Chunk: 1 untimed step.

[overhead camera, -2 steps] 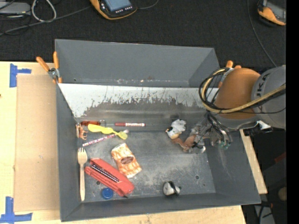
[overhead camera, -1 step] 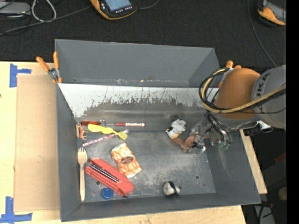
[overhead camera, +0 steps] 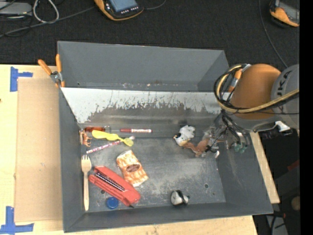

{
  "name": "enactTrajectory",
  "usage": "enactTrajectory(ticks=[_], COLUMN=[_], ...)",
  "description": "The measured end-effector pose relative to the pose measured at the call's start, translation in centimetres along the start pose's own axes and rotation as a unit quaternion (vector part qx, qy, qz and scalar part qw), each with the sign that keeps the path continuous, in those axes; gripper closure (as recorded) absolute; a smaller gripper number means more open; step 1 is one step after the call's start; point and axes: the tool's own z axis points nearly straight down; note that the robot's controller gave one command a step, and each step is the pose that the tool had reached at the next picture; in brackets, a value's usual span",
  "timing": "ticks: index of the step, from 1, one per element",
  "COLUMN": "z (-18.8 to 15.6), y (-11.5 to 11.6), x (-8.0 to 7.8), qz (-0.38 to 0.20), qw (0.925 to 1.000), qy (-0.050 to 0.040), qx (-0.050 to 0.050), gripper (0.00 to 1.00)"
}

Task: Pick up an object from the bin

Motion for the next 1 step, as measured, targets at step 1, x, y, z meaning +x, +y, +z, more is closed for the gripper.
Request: enactTrajectory(ticks=[1], z=[-3.98], y=[0.00], x=[-0.32], qz=[0.000], qw=[1.0000], qy=[-0.0062], qx=[0.000], gripper=[1.00])
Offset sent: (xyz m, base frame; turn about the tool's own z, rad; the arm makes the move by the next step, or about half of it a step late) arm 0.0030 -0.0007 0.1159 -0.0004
